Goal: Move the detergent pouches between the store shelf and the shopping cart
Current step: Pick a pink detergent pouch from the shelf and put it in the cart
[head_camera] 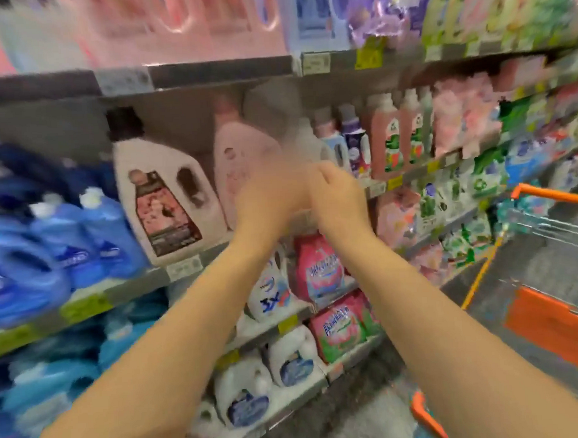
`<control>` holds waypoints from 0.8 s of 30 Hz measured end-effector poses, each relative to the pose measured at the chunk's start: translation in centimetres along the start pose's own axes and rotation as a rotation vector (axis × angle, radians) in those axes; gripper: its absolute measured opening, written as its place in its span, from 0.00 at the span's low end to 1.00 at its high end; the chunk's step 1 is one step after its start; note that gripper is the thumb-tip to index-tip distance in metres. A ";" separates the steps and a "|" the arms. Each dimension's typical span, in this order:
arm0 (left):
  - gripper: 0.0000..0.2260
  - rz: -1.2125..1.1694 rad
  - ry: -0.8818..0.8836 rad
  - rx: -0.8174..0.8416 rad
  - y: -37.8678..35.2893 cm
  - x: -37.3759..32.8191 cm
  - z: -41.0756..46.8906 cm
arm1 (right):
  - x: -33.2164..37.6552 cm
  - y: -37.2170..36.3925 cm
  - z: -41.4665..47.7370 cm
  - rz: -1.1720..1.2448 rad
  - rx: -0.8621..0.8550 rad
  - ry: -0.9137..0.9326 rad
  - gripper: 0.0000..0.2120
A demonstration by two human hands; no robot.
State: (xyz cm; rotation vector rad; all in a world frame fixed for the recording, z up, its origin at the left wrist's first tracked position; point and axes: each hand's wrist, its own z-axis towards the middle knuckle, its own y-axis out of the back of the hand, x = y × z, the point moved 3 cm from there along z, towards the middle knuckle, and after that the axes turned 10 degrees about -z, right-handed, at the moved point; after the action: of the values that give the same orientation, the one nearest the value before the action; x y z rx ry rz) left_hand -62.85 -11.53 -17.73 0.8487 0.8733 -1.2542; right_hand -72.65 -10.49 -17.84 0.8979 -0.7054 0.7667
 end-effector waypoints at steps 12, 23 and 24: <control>0.08 0.428 -0.283 -0.097 25.2 -8.9 15.2 | 19.6 -16.5 10.8 0.055 0.073 0.489 0.09; 0.15 0.809 -0.025 -0.255 34.4 -10.8 30.5 | 30.1 -25.6 26.2 -0.146 0.322 0.666 0.19; 0.17 0.827 0.021 -0.245 34.7 -9.8 32.1 | 30.8 -26.7 26.9 -0.151 0.337 0.670 0.21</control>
State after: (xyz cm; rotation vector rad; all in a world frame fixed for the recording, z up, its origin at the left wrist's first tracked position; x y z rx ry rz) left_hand -26.81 -32.22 6.87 0.8889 0.5715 -0.4081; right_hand -39.93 -36.26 7.71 0.9063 0.0845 0.9944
